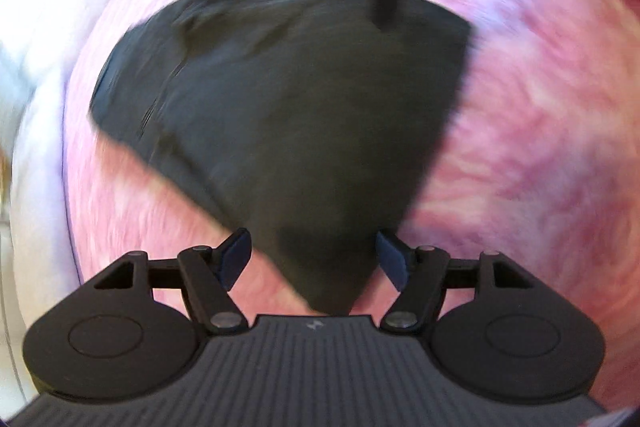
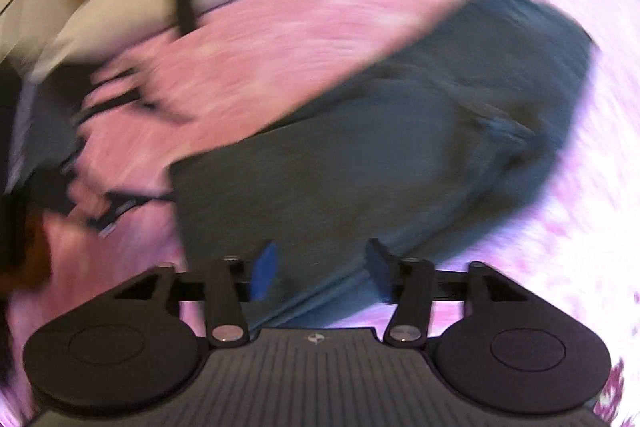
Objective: Fold clothes
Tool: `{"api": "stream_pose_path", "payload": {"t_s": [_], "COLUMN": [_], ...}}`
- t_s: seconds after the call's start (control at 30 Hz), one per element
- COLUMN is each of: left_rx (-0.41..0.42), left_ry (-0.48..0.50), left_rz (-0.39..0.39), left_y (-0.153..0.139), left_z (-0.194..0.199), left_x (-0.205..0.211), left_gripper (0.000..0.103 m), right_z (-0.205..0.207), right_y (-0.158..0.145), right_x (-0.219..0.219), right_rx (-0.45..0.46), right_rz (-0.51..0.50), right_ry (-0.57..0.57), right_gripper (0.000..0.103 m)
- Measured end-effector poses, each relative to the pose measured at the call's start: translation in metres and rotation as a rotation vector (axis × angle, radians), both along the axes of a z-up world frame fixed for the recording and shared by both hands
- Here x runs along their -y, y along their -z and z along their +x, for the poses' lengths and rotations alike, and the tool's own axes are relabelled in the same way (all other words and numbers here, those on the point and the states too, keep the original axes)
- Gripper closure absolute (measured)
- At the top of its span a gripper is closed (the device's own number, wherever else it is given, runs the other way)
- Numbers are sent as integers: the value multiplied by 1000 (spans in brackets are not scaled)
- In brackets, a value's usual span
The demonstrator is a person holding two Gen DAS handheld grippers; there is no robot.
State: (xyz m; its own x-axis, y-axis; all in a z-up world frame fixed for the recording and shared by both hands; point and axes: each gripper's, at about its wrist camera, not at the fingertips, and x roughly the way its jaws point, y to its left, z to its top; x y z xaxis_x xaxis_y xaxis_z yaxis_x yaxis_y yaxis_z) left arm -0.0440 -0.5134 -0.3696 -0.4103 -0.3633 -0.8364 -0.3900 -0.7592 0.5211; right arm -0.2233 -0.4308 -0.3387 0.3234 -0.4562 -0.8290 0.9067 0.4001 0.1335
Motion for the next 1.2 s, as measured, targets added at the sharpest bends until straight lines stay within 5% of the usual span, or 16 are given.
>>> {"api": "stream_pose_path", "payload": {"t_s": [0.13,0.27,0.37,0.5,0.6,0.7,0.73,0.77,0.8,1.07,1.2], "left_rx": [-21,-89,-130,-140,-106,-64,-51,-38,-26,-66,23], "left_ry": [23,-107,-160,-76,114,174,162,113,68,-68,-61], "left_rz": [-26,39,81,-11,-156,-177,-157,-111,-80,-1,114], "left_y": [23,21,20,24,35,40,39,34,28,-64,-115], "left_z": [5,5,9,12,17,10,5,-1,-8,-4,24], "left_x": [-5,12,18,3,-17,-18,-15,-8,-3,-3,-33], "left_gripper": [37,35,34,34,34,38,45,78,84,92,92], "right_z": [74,118,131,122,101,89,84,78,73,61,69], "right_y": [17,44,62,73,67,55,49,42,35,-33,-79], "right_x": [-45,-63,-70,-79,-75,-63,-58,-54,-49,-36,-66], "right_rx": [-164,-377,-526,-652,-609,-515,-483,-455,-431,-310,-220], "right_rz": [-126,-227,-266,-338,-340,-286,-270,-256,-241,-190,-152], "right_ry": [-202,-248,-277,-313,-312,-301,-289,-275,-266,-288,-318], "right_gripper": [36,36,36,42,46,63,71,74,77,80,80]}}
